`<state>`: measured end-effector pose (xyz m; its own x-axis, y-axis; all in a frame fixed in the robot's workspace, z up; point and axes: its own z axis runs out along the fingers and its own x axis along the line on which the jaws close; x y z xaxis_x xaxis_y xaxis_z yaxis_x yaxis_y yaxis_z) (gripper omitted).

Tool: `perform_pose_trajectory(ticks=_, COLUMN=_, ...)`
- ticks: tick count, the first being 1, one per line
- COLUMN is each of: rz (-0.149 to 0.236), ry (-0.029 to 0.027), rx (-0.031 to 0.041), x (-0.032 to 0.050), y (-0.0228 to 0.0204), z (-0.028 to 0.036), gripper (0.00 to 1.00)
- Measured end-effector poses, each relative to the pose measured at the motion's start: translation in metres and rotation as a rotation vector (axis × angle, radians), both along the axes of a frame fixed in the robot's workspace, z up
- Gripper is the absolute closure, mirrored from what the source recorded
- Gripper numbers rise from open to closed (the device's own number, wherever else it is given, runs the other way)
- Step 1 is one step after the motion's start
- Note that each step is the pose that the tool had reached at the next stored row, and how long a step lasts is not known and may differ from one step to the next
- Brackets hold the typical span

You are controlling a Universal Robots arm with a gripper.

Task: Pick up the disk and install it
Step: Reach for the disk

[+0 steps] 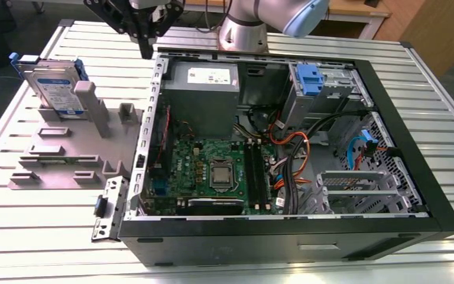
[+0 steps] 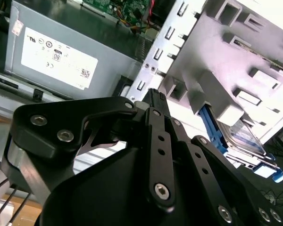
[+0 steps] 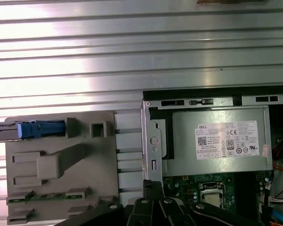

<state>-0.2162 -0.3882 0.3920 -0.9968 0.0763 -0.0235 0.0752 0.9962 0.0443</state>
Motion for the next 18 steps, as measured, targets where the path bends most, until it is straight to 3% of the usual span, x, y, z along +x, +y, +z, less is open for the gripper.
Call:
perform_pose_trajectory(ticks=4, rz=0.000, ry=0.0005, rx=-0.0001, x=-0.0068, y=0.0037, z=-0.0001, gripper=0.89)
perform_pose_trajectory(ticks=11, rz=0.000, ry=0.0006, rx=0.0000, x=-0.0193, y=0.0051, z=-0.0003, gripper=0.89)
perform_pose_trajectory(ticks=18, rz=0.000, ry=0.0006, rx=0.0000, x=-0.0201, y=0.0051, z=-0.0003, gripper=0.89)
